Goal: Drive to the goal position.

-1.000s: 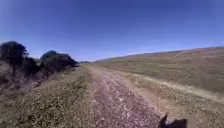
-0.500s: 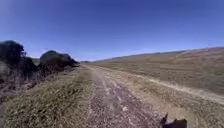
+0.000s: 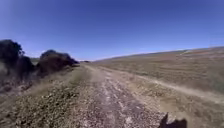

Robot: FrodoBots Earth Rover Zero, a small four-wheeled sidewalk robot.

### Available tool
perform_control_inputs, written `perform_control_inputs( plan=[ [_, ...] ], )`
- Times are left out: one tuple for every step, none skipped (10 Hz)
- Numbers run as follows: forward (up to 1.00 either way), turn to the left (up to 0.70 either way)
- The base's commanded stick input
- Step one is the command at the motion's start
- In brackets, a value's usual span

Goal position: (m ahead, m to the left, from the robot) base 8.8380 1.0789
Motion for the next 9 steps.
perform_control_inputs(
  plan=[
    [0.70, 0.00],
    [0.70, 0.00],
    [0.70, 0.00],
    [0.70, 0.00],
    [0.70, 0.00],
    [0.70, 0.00],
    [0.70, 0.00],
    [0.70, 0.00],
    [0.70, 0.00]
  ],
)
